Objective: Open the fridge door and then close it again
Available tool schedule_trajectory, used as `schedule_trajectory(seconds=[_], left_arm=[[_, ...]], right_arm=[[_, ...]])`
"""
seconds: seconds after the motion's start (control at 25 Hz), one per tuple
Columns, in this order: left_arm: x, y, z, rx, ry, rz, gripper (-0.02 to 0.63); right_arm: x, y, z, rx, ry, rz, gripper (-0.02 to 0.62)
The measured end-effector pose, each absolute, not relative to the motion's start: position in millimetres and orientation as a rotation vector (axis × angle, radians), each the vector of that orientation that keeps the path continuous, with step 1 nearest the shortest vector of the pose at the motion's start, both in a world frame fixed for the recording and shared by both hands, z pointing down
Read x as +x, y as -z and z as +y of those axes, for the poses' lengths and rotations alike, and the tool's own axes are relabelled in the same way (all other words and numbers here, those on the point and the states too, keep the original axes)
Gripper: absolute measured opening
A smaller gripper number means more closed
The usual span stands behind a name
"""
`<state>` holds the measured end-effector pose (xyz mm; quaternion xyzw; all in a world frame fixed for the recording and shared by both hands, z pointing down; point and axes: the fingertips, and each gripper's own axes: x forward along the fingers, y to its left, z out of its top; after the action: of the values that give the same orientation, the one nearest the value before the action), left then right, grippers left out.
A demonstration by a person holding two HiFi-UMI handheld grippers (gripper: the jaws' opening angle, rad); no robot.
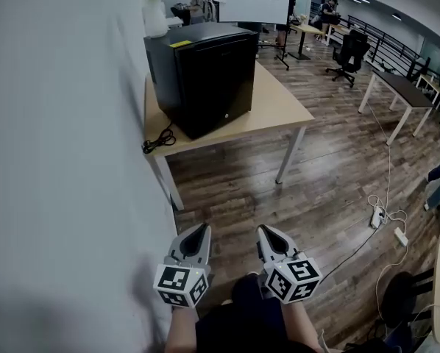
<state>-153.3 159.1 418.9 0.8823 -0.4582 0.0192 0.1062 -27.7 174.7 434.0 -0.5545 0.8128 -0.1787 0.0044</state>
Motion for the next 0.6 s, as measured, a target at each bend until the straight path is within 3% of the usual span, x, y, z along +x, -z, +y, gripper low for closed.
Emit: schedule_trajectory(seconds=[0.6], left_arm=[[-136.4, -420.3, 43.4, 2.536, -0.02, -1.438, 0.008]], right_arm=[[-5.0, -429.5, 45.5, -1.681, 0.529, 2.619, -0.009]])
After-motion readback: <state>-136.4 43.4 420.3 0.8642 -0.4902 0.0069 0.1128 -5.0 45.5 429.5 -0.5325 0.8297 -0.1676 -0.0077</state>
